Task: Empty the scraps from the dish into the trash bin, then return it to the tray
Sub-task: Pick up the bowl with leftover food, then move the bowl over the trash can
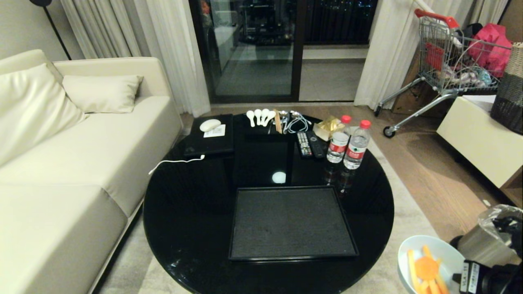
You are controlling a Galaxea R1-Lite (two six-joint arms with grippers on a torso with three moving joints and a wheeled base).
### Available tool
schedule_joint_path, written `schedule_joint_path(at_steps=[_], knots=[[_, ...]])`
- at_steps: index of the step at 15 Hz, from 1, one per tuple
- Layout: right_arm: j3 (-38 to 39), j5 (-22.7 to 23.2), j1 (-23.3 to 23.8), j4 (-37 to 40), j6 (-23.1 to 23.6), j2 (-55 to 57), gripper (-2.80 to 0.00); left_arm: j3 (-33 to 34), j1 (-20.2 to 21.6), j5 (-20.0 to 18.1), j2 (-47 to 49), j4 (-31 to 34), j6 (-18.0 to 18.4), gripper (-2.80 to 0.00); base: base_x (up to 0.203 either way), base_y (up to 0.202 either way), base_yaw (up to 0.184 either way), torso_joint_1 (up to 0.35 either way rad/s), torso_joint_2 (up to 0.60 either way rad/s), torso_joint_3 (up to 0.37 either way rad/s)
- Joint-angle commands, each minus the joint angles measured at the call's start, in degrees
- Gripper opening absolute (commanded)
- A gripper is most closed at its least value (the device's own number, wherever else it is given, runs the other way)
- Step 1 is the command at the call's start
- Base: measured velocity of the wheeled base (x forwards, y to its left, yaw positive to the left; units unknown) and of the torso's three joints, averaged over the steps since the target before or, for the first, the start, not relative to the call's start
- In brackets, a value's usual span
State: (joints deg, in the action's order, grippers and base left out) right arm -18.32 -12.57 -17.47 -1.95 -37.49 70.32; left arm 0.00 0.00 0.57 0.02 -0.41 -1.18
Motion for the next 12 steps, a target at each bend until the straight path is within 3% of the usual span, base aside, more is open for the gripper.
schedule_joint_path(at_steps=[1,12], knots=[[0.13,-0.18,-0.02,-0.60,-0.13,0.44,-2.80,0.00,0.00,0.04,-0.02,-0.02,-0.05,-2.80,0.000,0.000,0.000,0.000,0.00,0.000],[0.04,-0.70,0.01,-0.72,-0.13,0.61,-2.80,0.00,0.00,0.04,-0.02,-0.02,-0.05,-2.80,0.000,0.000,0.000,0.000,0.00,0.000]])
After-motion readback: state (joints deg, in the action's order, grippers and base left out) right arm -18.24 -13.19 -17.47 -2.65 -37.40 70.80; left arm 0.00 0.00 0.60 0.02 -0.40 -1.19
